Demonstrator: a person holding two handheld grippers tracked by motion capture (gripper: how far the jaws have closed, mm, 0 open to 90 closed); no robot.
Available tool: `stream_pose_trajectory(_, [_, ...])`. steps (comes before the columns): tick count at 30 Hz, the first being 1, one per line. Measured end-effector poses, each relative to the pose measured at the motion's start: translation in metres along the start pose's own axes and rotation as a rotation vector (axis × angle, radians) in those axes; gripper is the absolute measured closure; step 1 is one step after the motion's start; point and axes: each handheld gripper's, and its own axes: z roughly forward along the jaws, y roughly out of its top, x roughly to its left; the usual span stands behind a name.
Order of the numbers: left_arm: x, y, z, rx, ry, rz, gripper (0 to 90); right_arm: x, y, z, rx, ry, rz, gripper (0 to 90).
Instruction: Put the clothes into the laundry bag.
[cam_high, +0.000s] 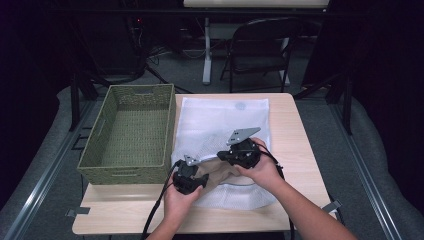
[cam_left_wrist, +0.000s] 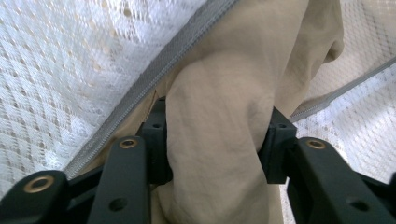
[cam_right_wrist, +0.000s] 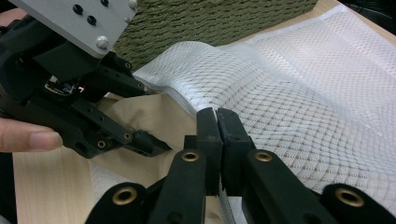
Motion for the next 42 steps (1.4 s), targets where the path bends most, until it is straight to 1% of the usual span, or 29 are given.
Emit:
stream_pose_trajectory(1, [0.001, 0.000, 0.000, 0.007, -0.005, 0.001, 53.4, 0.000, 0.000, 0.000, 0.002, 0.000, -0.001, 88.5])
stream_pose_trajectory(2, [0.001, -0.001, 0.001, 0.004, -0.006, -0.001, 52.2, 0.000, 0.000, 0.000, 0.001, 0.000, 0.000, 88.5])
stream_pose_trajectory(4, [0.003, -0.002, 0.001, 0.006, -0.020, 0.000, 48.4, 0.000, 0.000, 0.000, 0.005, -0.001, -0.001, 88.5])
stream_pose_trajectory(6, [0.004, -0.003, 0.002, -0.006, -0.028, -0.010, 44.2, 0.000, 0.000, 0.001, 0.005, 0.000, -0.001, 88.5])
stream_pose_trajectory(8, [0.004, -0.003, 0.001, -0.001, -0.040, -0.011, 38.8, 0.001, 0.000, 0.001, 0.003, -0.001, 0.002, 88.5])
stream_pose_trajectory(9, [0.004, -0.003, 0.000, 0.002, -0.047, -0.017, 37.0, 0.000, -0.001, 0.001, 0.004, -0.001, 0.002, 88.4])
stream_pose_trajectory(10, [0.004, -0.003, -0.002, -0.001, -0.055, -0.012, 36.1, 0.000, -0.001, 0.001, 0.004, 0.002, 0.002, 88.4])
stream_pose_trajectory(11, [0.004, -0.003, -0.003, 0.002, -0.058, -0.012, 33.3, 0.000, -0.001, 0.002, 0.002, 0.001, 0.006, 88.5])
stream_pose_trajectory(13, [0.004, -0.003, -0.005, 0.008, -0.067, -0.004, 31.4, -0.001, -0.002, 0.001, 0.005, 0.002, 0.005, 88.4])
stream_pose_trajectory(16, [0.005, -0.004, -0.008, 0.034, -0.078, -0.005, 27.0, -0.001, -0.002, 0.001, 0.006, 0.004, 0.007, 88.4])
stream_pose_trajectory(17, [0.006, -0.004, -0.010, 0.044, -0.080, 0.001, 26.1, -0.001, -0.002, 0.001, 0.005, 0.005, 0.008, 88.4])
stream_pose_trajectory(18, [0.006, -0.005, -0.011, 0.046, -0.088, -0.003, 25.9, -0.002, -0.002, 0.001, 0.005, 0.005, 0.008, 88.5])
stream_pose_trajectory(19, [0.007, -0.006, -0.013, 0.051, -0.087, 0.008, 25.6, -0.002, -0.002, 0.001, 0.005, 0.005, 0.008, 88.4])
stream_pose_trajectory(22, [0.008, -0.010, -0.015, 0.056, -0.085, 0.022, 25.5, -0.001, -0.002, 0.001, 0.006, 0.002, 0.005, 88.4])
stream_pose_trajectory(27, [0.011, -0.018, -0.016, 0.067, -0.091, 0.018, 25.2, 0.000, -0.002, 0.002, 0.012, -0.001, 0.000, 88.4])
stream_pose_trajectory(33, [0.012, -0.025, -0.016, 0.087, -0.091, 0.034, 24.8, 0.000, -0.002, 0.003, 0.010, 0.001, 0.001, 88.4])
stream_pose_trajectory(35, [0.013, -0.028, -0.014, 0.095, -0.093, 0.030, 24.8, 0.000, -0.002, 0.003, 0.013, 0.001, 0.000, 88.4])
stream_pose_trajectory(37, [0.013, -0.030, -0.014, 0.084, -0.093, 0.029, 27.7, 0.000, -0.002, 0.003, 0.012, 0.002, -0.002, 88.4])
stream_pose_trajectory(39, [0.014, -0.031, -0.013, 0.086, -0.096, 0.029, 31.6, 0.001, -0.002, 0.003, 0.012, 0.004, -0.002, 88.4])
stream_pose_trajectory(42, [0.014, -0.032, -0.011, 0.090, -0.098, 0.024, 33.8, 0.001, -0.002, 0.003, 0.008, 0.001, 0.003, 88.4])
